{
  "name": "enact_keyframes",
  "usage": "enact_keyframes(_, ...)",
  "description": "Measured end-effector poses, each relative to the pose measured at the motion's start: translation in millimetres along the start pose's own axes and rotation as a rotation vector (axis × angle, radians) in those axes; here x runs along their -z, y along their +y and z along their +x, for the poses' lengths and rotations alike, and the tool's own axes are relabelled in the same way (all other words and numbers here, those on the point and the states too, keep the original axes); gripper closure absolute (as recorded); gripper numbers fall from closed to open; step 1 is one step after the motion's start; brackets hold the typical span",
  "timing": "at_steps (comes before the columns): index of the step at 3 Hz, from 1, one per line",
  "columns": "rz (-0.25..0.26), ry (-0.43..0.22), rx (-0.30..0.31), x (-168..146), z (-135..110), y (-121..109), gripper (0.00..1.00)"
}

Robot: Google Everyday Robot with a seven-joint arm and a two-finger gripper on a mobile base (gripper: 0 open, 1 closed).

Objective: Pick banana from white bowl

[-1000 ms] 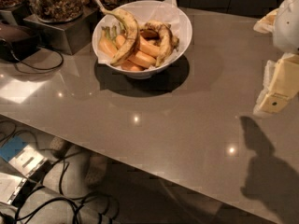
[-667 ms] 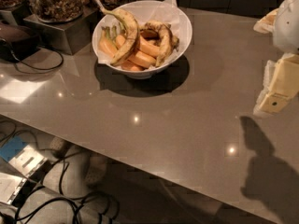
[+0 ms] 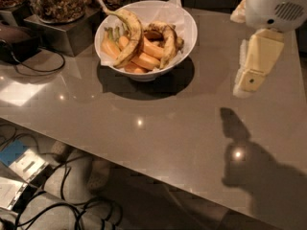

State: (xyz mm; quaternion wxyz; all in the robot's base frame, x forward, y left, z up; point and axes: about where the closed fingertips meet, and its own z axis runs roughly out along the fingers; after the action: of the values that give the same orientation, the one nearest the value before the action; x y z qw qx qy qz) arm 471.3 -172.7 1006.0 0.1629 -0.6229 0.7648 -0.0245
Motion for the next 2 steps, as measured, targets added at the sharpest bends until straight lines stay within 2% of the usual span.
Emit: enact_keyframes(2, 0.025, -0.044, -0.001, 4.9, -13.3, -5.5, 0.00)
